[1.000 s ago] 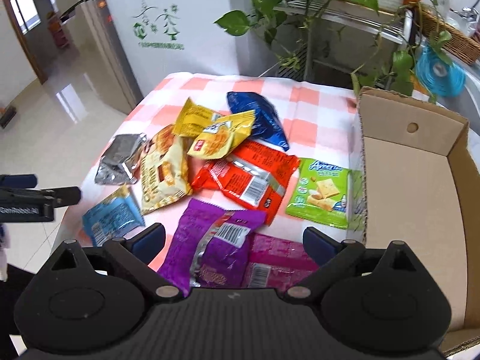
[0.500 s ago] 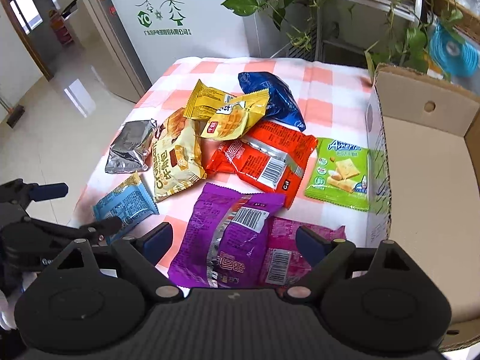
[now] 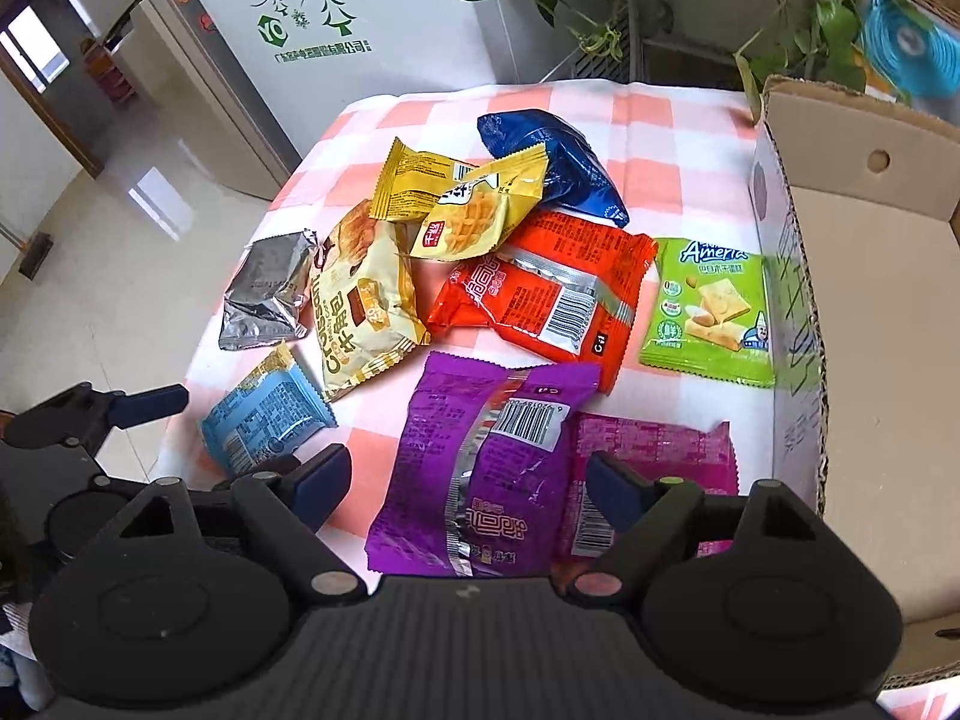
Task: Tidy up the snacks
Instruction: 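Close the right tool on the purple bag while the left grasps the blue bag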
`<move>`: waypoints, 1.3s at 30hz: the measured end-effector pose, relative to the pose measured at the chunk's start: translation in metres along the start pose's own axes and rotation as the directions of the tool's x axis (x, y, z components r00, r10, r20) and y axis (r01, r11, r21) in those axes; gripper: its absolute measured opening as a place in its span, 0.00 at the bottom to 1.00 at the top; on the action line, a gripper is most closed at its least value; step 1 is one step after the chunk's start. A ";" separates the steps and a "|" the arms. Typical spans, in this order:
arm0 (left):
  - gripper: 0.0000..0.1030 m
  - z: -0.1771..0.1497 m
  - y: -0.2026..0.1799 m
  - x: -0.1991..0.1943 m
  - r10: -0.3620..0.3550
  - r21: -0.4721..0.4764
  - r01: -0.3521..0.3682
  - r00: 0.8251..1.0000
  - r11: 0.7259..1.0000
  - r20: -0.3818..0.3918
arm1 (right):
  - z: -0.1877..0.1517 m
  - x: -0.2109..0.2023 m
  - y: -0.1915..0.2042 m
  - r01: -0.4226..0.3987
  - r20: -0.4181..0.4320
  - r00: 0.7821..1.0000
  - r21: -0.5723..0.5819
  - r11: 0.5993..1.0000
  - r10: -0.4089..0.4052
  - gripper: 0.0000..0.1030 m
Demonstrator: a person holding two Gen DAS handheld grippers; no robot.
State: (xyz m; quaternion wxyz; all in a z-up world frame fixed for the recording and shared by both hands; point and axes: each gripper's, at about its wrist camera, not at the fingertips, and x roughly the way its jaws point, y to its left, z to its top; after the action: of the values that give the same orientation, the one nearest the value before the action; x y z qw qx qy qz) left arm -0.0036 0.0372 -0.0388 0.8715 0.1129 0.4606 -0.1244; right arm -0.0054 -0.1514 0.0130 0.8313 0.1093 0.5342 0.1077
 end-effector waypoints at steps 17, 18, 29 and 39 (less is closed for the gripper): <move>0.87 -0.004 -0.002 0.019 -0.023 0.022 0.023 1.000 0.999 0.003 | 0.003 0.010 0.002 -0.002 -0.022 1.000 0.027 1.000 0.003 0.86; 0.87 -0.004 -0.002 0.019 -0.021 0.021 0.021 1.000 1.000 0.002 | 0.003 0.011 0.003 0.000 -0.024 1.000 0.023 1.000 0.000 0.86; 0.80 -0.004 -0.003 0.019 -0.029 0.013 0.029 1.000 1.000 0.008 | 0.001 0.022 0.007 0.031 -0.053 0.998 -0.005 1.000 -0.031 0.83; 0.57 -0.004 -0.005 0.015 -0.061 -0.001 0.061 0.998 0.998 0.005 | 0.000 0.033 0.011 0.047 -0.068 0.996 -0.032 0.998 -0.049 0.73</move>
State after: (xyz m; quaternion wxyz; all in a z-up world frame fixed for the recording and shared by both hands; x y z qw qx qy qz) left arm 0.0004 0.0321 -0.0538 0.8685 0.0982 0.4619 -0.1511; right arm 0.0075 -0.1306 -0.0124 0.8163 0.0799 0.5634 0.0993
